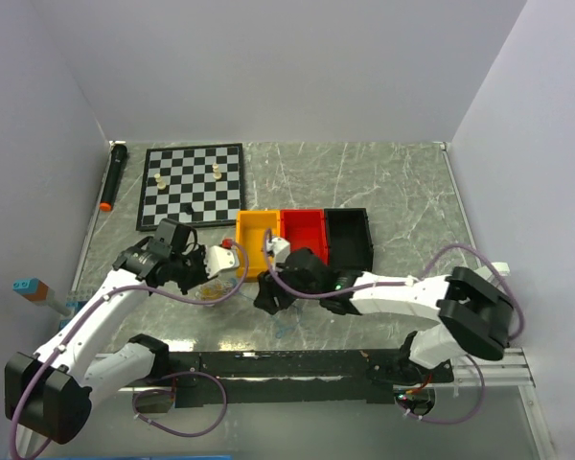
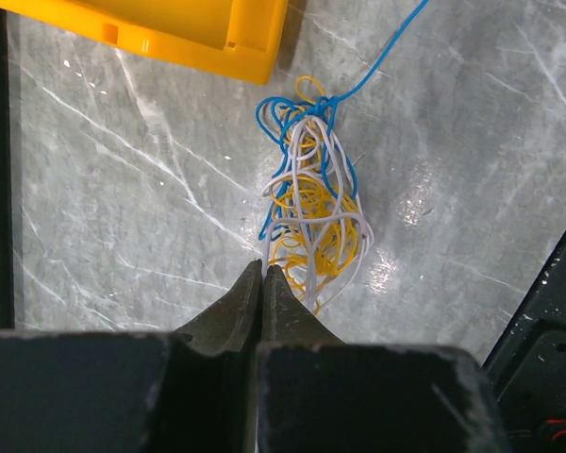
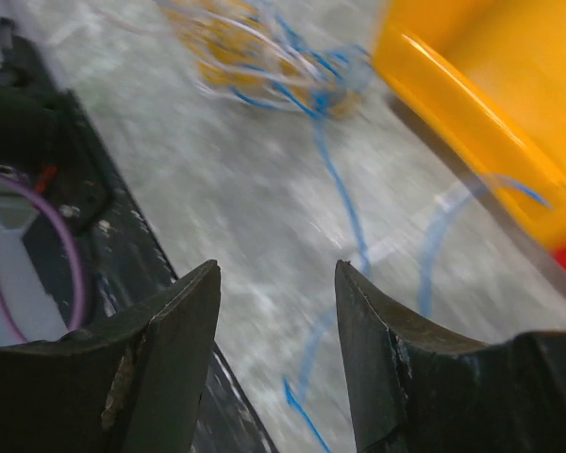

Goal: Untangle the cables

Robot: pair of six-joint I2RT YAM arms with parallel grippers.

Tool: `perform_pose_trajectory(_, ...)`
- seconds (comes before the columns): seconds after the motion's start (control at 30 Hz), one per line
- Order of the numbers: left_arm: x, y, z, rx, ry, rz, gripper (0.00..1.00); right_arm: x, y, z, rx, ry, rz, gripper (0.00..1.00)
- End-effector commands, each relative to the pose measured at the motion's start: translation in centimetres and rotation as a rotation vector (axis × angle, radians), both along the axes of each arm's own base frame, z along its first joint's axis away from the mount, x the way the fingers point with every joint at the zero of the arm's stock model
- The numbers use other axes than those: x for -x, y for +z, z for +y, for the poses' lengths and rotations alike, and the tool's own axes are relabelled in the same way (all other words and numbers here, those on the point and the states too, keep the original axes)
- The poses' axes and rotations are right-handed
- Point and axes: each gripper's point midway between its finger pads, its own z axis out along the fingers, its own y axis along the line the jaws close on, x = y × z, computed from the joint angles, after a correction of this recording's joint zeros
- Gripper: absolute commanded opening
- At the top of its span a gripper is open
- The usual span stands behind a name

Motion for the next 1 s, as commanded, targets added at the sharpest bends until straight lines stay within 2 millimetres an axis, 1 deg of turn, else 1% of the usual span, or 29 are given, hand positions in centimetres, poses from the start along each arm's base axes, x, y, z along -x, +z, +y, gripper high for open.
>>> perform_pose_trajectory(0.0,-0.8,0.0,-0.1,0.007,0.020,-0.017,0.04,-0.4,3.2,4.6,-0.168,0.064,-0.115,0.59)
perform_pose_trajectory(0.07,-0.9,0.0,-0.1,0.010,0.027,-0.021,0.04,-1.4,2.5,5.2,-0.147,0.034,-0.117,0.59)
perform_pose_trajectory(0.23,-1.2,-0.2,0.5,-0.017,0.042,-0.038,0.03,-2.6,-0.3,6.8,-0.083,0.011,-0.114,0.59)
perform_pose_trajectory(0.3,-1.4,-0.5,1.0,-0.042,0.050,-0.055,0.02,-3.7,-1.8,7.1,-0.043,-0.035,-0.120,0.58)
perform_pose_trajectory(0.37,-1.5,-0.4,1.3,-0.053,0.057,-0.079,0.02,-4.3,-2.7,7.3,-0.040,-0.062,-0.132,0.57)
perform_pose_trajectory(0.47,-1.4,-0.4,1.6,-0.063,0.058,-0.088,0.01,-5.1,-3.3,7.2,-0.034,-0.109,-0.175,0.57)
perform_pose_trajectory(0.57,-1.4,-0.5,1.9,-0.076,0.071,-0.090,0.01,-5.2,-4.5,7.5,-0.010,-0.126,-0.165,0.55)
perform_pose_trajectory(0.67,-1.9,-0.2,2.1,-0.079,0.096,-0.107,0.01,-4.8,-5.2,7.7,-0.004,-0.130,-0.145,0.50)
perform_pose_trajectory(0.73,-2.1,-0.1,2.3,-0.081,0.114,-0.116,0.01,-4.5,-5.6,7.8,0.007,-0.133,-0.125,0.43)
perform_pose_trajectory(0.77,-2.3,0.1,2.4,-0.079,0.126,-0.128,0.01,-4.3,-5.7,7.7,0.015,-0.133,-0.114,0.37)
perform_pose_trajectory(0.8,-2.5,0.3,2.4,-0.079,0.138,-0.138,0.01,-4.2,-5.7,7.4,0.017,-0.140,-0.103,0.27)
perform_pose_trajectory(0.87,-3.0,0.7,2.7,-0.079,0.166,-0.154,0.01,-3.8,-5.2,6.9,0.004,-0.152,-0.090,0.15)
perform_pose_trajectory(0.93,-3.4,1.0,2.7,-0.076,0.188,-0.162,0.01,-3.6,-4.8,6.0,-0.002,-0.175,-0.080,0.00)
perform_pose_trajectory(0.97,-3.5,1.2,2.7,-0.073,0.198,-0.165,0.01,-3.5,-4.6,5.4,0.004,-0.193,-0.075,0.00)
